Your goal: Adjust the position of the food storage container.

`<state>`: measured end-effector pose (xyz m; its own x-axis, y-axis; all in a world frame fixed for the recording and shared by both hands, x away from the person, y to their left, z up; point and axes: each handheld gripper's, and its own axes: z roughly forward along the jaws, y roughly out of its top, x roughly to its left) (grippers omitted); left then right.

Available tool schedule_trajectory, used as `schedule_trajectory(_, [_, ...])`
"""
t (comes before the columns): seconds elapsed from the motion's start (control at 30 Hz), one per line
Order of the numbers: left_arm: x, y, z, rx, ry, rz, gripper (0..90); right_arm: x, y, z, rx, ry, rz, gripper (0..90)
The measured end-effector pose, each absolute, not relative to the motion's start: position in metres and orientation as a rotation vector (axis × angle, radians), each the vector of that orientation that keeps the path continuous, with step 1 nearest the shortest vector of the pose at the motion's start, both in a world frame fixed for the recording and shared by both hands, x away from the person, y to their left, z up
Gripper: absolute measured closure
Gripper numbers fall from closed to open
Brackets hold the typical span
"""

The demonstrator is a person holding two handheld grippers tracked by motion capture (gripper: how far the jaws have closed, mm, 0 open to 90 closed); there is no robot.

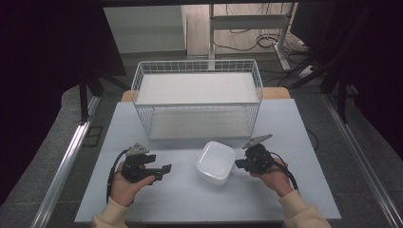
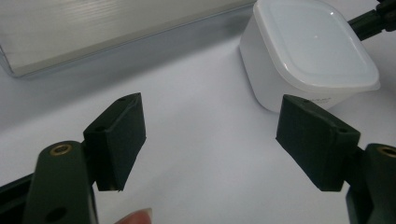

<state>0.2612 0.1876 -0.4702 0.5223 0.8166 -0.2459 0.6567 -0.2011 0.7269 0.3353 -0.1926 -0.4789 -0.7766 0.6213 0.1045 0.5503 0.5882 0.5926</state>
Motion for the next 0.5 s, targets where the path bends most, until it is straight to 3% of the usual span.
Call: schedule_trajectory(0.5, [0.262,0.189,-0.471,1.931,1.21,0.239,24.1,0.368,-0.18,-0.482,1.07,2.632,0.904,89.4])
